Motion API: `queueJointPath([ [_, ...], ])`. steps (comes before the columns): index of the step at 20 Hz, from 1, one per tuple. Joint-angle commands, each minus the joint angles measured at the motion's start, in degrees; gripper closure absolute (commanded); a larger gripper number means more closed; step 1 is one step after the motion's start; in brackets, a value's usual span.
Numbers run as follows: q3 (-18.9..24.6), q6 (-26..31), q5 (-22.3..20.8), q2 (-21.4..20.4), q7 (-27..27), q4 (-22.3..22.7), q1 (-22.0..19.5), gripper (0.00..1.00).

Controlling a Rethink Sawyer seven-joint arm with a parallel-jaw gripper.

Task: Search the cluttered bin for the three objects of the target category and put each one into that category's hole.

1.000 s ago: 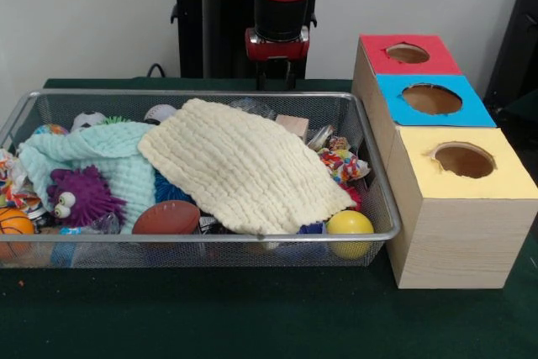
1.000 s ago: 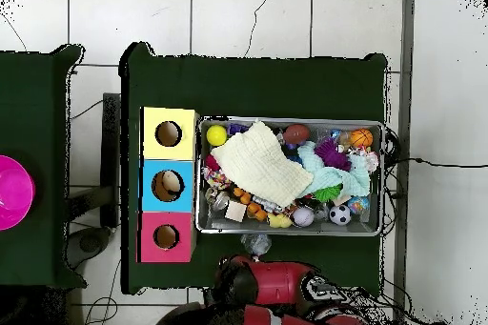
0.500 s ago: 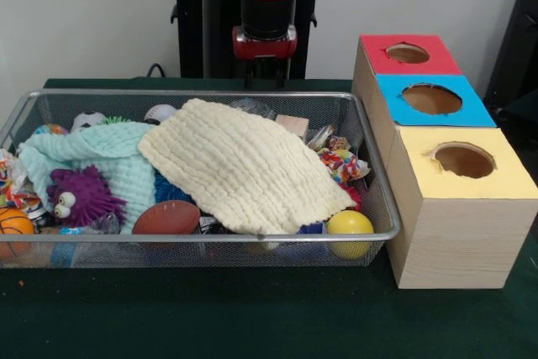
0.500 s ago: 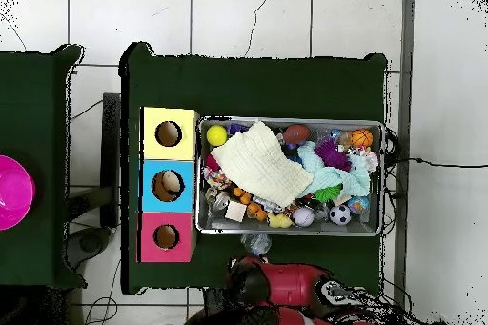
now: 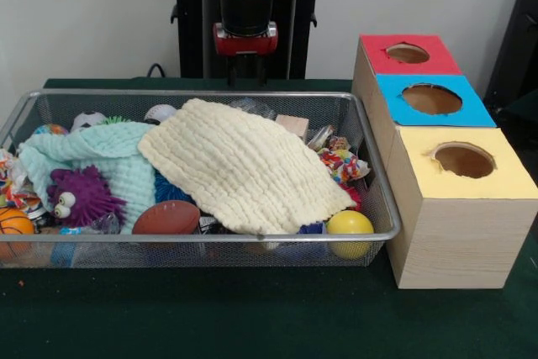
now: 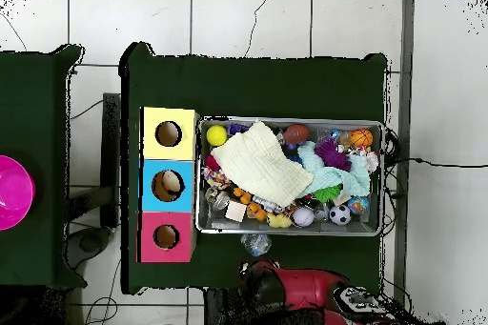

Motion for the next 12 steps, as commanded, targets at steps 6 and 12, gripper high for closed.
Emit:
queueJointPath([
  [6, 2.21, 1.09, 0.49, 3.48, 5.88, -9.04, 2.71, 0.0],
  [12, 2.39, 2.62, 1.24, 3.69, 5.85, -9.54, 3.14, 0.0],
])
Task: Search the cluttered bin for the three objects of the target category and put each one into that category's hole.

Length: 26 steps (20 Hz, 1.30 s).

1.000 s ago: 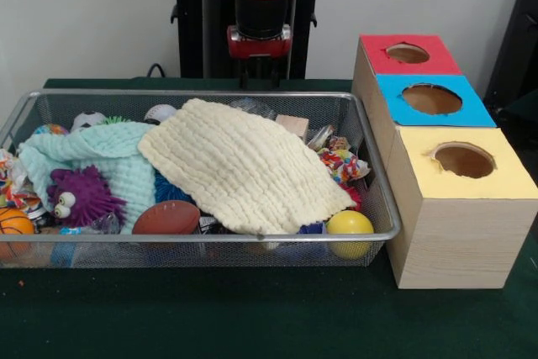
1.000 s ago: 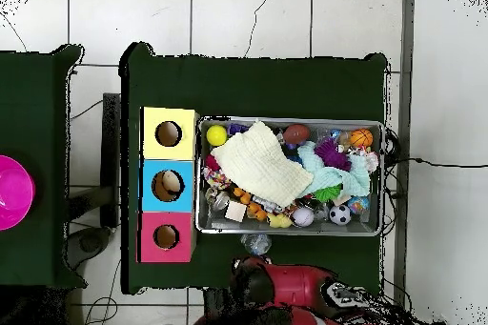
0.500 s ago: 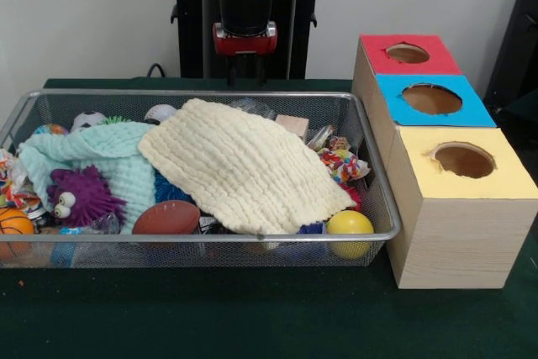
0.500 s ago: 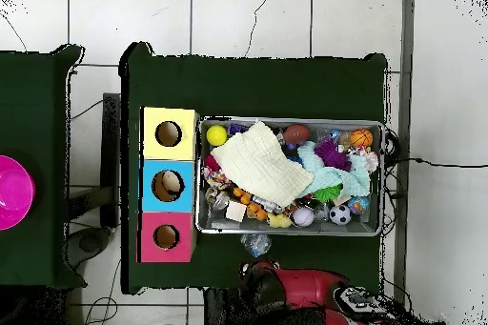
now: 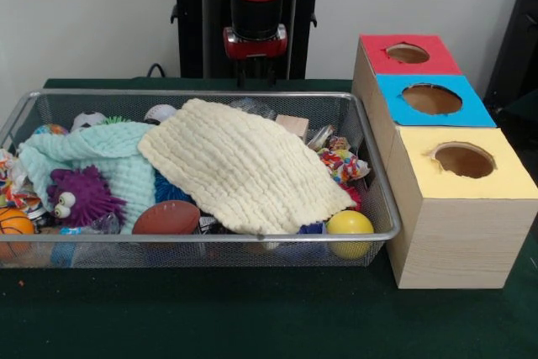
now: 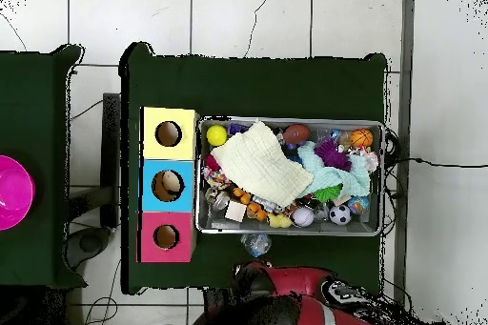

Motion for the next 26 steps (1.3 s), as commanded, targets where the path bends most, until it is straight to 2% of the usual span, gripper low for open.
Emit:
queueJointPath([
  [1, 2.43, 2.76, 1.62, 1.52, 5.79, -8.9, 0.46, 0.0],
  [19, 3.41, 3.44, 0.81, -0.48, 4.6, -8.21, -1.82, 0.0],
  [26, 1.22, -1.81, -0.61, -2.14, 6.42, -5.53, -1.86, 0.0],
])
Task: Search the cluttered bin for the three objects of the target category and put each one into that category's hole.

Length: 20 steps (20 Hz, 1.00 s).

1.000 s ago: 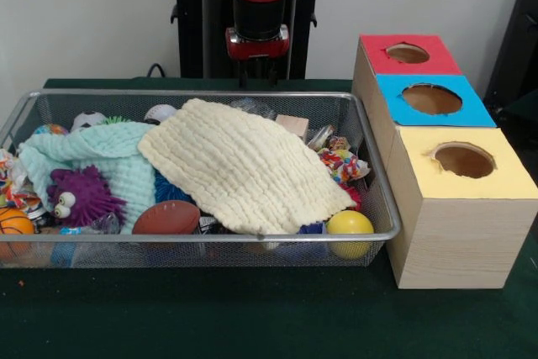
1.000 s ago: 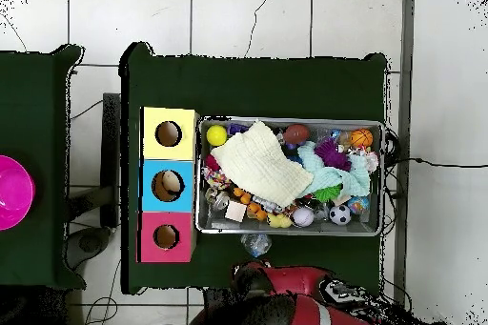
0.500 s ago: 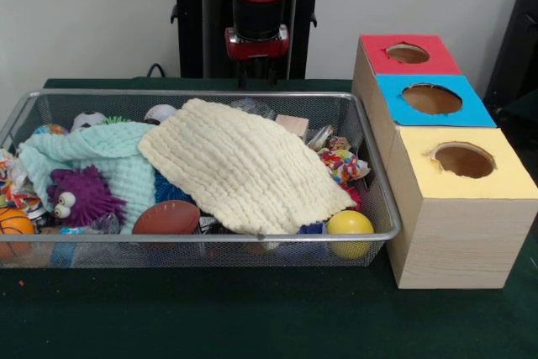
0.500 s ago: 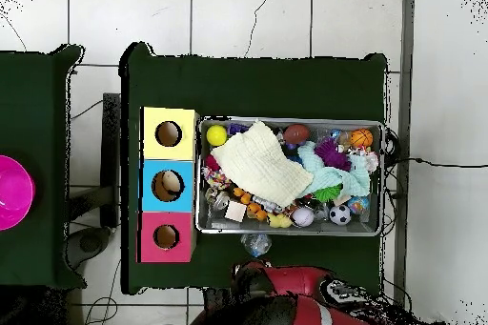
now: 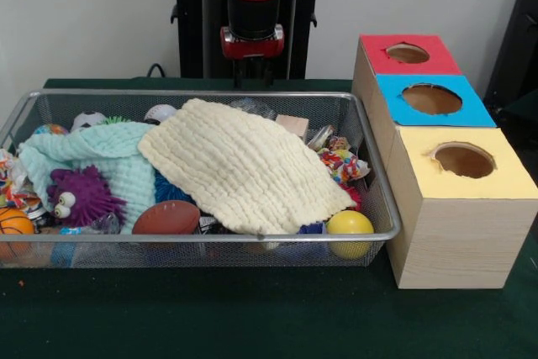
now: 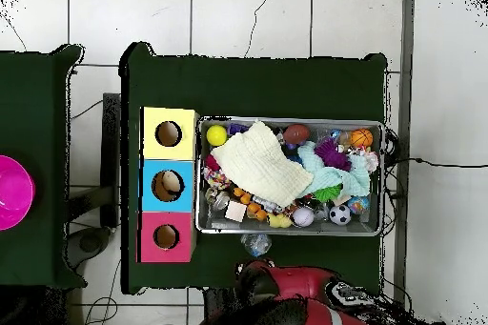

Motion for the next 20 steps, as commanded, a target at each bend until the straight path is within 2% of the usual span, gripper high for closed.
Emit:
queueJointPath([
  [1, 0.54, -3.5, -1.01, -1.78, 6.89, -5.0, -0.53, 0.0],
  [3, -0.95, -7.46, -1.89, -2.04, 7.62, -4.54, 0.64, 0.0],
  [9, -3.76, -14.46, -2.46, -1.51, 8.3, -4.8, 2.93, 0.0],
  [16, -4.76, -19.84, -1.71, -2.13, 8.56, -3.3, 3.43, 0.0],
  [20, -5.08, -21.5, -1.27, -0.66, 8.54, -3.25, 3.57, 0.0],
])
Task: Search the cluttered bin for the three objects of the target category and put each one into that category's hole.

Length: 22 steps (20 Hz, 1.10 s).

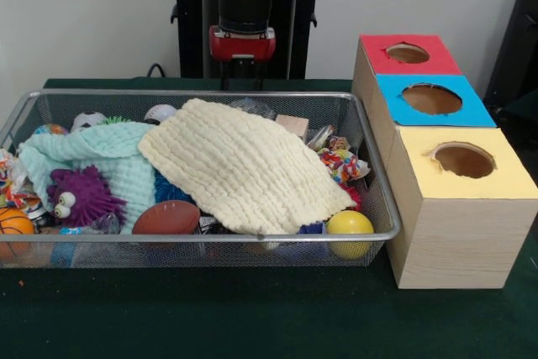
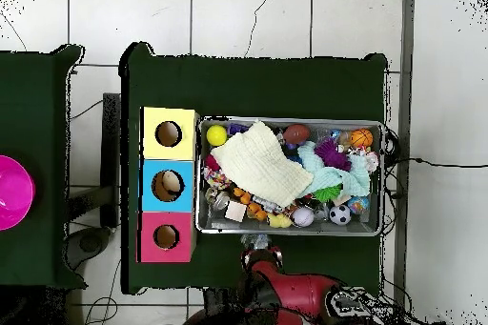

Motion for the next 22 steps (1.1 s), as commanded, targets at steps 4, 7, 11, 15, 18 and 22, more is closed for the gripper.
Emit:
queueJointPath([
  [4, 1.03, -3.98, 0.82, 2.6, 8.85, -3.79, 0.56, 0.0],
  [7, 2.22, -1.98, 1.46, 3.18, 8.82, -4.17, 0.86, 0.0],
  [11, 2.97, -1.5, 2.58, 4.78, 9.24, -5.04, 1.82, 0.0],
  [15, 3.4, -2.55, 3.51, 7.12, 9.95, -5.96, 2.8, 0.0],
  [18, 3.24, -3.3, 4.03, 8.01, 10.32, -6.36, 3.45, 0.0],
  [22, 2.49, -4.67, 3.84, 8.68, 10.45, -6.36, 3.69, 0.0],
])
